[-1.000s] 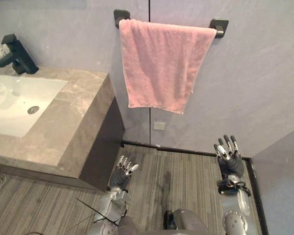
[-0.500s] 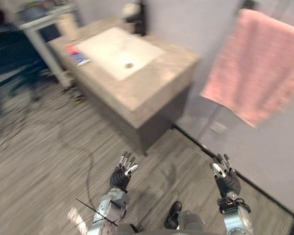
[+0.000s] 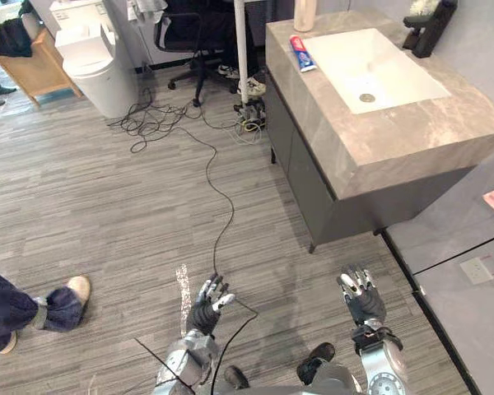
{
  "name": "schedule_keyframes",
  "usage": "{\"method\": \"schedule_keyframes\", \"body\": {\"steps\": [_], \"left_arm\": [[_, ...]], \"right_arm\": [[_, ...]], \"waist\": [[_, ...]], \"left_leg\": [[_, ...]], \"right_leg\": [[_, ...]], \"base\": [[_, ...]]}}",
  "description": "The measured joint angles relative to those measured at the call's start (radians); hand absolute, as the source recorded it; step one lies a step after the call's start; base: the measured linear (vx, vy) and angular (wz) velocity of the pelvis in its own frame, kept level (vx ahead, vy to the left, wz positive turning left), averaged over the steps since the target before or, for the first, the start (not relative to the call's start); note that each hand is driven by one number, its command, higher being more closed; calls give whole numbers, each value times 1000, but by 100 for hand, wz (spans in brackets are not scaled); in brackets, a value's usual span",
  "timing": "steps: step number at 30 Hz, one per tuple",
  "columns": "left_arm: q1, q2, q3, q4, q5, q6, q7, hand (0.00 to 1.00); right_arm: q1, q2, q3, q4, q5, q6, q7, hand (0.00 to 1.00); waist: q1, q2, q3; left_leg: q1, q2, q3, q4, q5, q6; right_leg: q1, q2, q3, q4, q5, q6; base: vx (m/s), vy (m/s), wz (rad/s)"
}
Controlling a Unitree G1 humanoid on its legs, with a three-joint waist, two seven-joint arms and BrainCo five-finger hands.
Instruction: Organize washtable
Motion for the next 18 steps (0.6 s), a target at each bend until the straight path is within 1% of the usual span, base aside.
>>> {"method": "schedule_keyframes", "body": {"steps": [1, 2, 3, 4, 5, 6, 7, 8, 9, 10, 11, 13, 14, 18], "left_arm": [[-6, 11, 11, 6, 8, -1, 1, 0], [-11, 18, 11, 8, 16, -2, 3, 0], [-15, 24, 15, 8, 21, -3, 8, 0], [-22, 21, 19, 8, 23, -10, 11, 0], [-23, 20, 19, 7, 24, -19, 18, 0], [-22, 19, 19, 7, 24, -22, 23, 0], [-16, 12, 20, 7, 25, -23, 27, 0], [-10, -3, 17, 7, 34, -23, 28, 0], [-11, -7, 18, 7, 34, -23, 28, 0], [-11, -14, 7, -3, 34, -23, 28, 0], [-8, -19, 5, -19, 34, -24, 28, 0], [-9, -19, 0, -38, 34, -29, 28, 0], [-15, -21, -7, -54, 33, -31, 27, 0], [-13, -23, -19, -55, 27, -36, 32, 0]], "right_arm": [[2, 10, -3, 0, -2, 0, -4, 0], [5, 12, -3, 0, -2, 0, -5, 0], [17, 22, -4, -1, -2, 2, -9, 0], [34, 34, -3, -12, -2, 4, -11, 0], [44, 36, 2, -29, -2, 6, -17, 0], [49, 36, 1, -40, -2, 6, -20, 0], [50, 32, -10, -52, -2, 5, -23, 0], [36, 26, -23, -56, -2, -2, -23, 0], [34, 26, -25, -57, -2, -7, -23, 0], [35, 25, -28, -56, -2, -8, -24, 0], [35, 23, -28, -56, -2, -8, -25, 0], [34, 29, -24, -57, -1, -8, -24, 0], [29, 28, -21, -57, -1, -8, -24, 0], [21, 28, -17, -78, 1, -10, -25, 0]], "waist": [[-5, -4, 0], [-11, -4, 4], [-17, 10, 15], [-36, 3, 16], [-42, -8, 21], [-42, -17, 22], [-39, -21, 21], [-40, -20, 20], [-42, -11, 21], [-41, 3, 24], [-40, 7, 22], [-39, 2, 21], [-37, -5, 26], [-39, -7, 25]], "left_leg": [[-9, -7, -36, 1, 4, 14], [-10, -9, -52, -1, 6, 20], [-18, -9, -100, -1, 11, 38], [-26, -14, -153, -3, 11, 53], [-31, -23, -188, 0, 10, 57], [-31, -33, -208, 3, 10, 57], [-32, -48, -232, 5, 6, 51], [-37, -53, -255, 10, 8, 50], [-43, -54, -269, 10, 12, 49], [-48, -56, -292, 2, 35, 48], [-51, -60, -306, -12, 59, 40], [-64, -59, -318, -19, 73, 30], [-66, -56, -320, -27, 81, 25], [-56, -46, -316, -56, 97, 17]], "right_leg": [[-12, -1, 143, 19, -1, -4], [-19, -1, 235, 34, -3, -7], [-33, 29, 439, 76, -103, 3], [-23, 81, 584, 127, -222, 16], [-15, 117, 643, 173, -288, 32], [-9, 135, 663, 196, -322, 35], [8, 145, 665, 195, -369, 30], [24, 148, 694, 190, -371, 35], [24, 150, 706, 193, -372, 35], [24, 156, 721, 193, -372, 36], [26, 163, 731, 181, -371, 35], [38, 171, 740, 144, -371, 36], [50, 176, 739, 110, -367, 42], [58, 181, 742, 85, -354, 64]], "base": [[-53, 19, 42], [-37, -23, 80], [5, -58, 110], [-8, -76, 135], [-27, -117, 118], [-40, -119, 91], [-31, -97, 70], [-7, -38, 64], [15, -18, 58], [32, -37, 53], [43, -56, 47], [26, -66, 25], [4, -69, 9], [0, -41, -4]]}}
